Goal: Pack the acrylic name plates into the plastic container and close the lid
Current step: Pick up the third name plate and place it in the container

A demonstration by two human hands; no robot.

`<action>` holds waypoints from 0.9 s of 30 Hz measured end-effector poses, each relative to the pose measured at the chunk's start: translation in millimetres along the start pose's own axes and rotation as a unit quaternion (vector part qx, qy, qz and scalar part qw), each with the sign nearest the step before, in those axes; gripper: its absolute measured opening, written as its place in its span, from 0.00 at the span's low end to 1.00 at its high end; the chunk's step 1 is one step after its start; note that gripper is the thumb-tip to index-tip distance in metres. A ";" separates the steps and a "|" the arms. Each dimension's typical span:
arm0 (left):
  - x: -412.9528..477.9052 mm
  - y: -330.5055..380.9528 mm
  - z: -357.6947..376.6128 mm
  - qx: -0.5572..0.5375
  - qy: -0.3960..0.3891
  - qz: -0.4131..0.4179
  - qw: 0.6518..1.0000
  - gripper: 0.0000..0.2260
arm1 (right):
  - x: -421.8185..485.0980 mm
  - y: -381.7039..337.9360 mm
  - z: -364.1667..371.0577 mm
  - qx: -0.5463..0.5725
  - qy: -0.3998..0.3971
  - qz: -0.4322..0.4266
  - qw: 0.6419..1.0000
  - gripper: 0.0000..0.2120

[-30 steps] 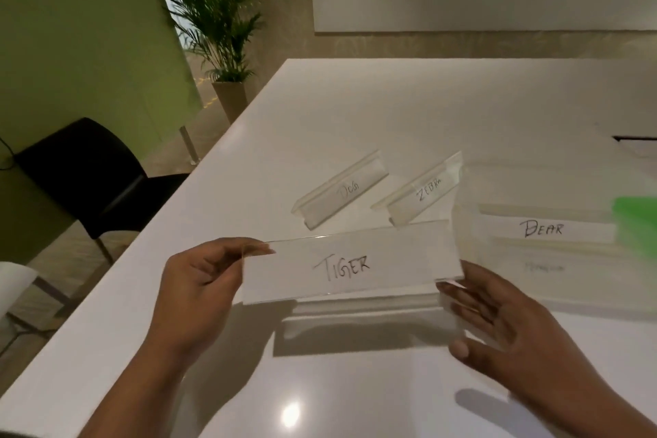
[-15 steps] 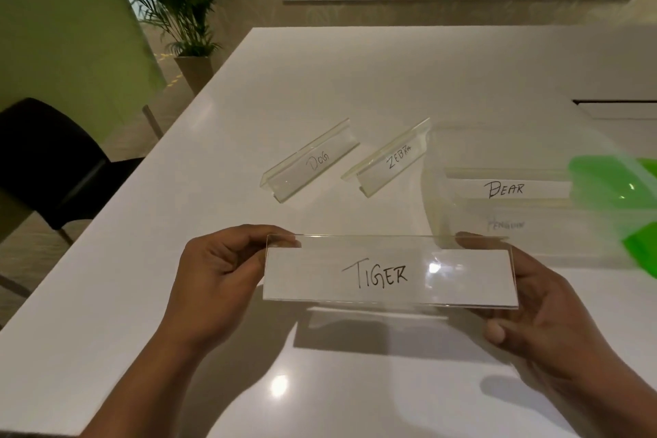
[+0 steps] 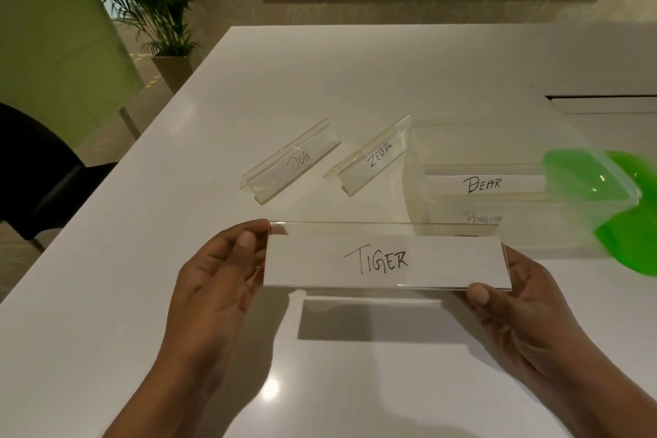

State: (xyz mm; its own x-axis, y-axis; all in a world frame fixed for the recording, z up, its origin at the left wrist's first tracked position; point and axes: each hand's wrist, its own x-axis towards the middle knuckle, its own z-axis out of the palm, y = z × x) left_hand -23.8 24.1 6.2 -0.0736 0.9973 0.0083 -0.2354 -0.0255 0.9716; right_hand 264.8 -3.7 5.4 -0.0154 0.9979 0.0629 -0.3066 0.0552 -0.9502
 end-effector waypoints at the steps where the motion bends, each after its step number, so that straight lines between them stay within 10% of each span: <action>1: -1.9 -0.8 3.2 -0.043 -0.001 -0.027 0.999 0.24 | 0.1 2.0 -1.7 0.009 0.006 0.000 1.000 0.24; 27: -14.7 -13.7 16.6 -0.106 -0.071 -0.097 0.987 0.32 | 1.4 7.1 -6.6 0.069 -0.014 0.045 0.997 0.31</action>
State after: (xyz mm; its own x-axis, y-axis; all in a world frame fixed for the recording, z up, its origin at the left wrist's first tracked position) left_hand -3.4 11.0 -3.3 0.1262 0.9840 -0.1255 -0.4294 0.1682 0.8873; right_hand 268.9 -1.6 -3.3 -0.0751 0.9971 -0.0097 -0.4304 -0.0412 -0.9017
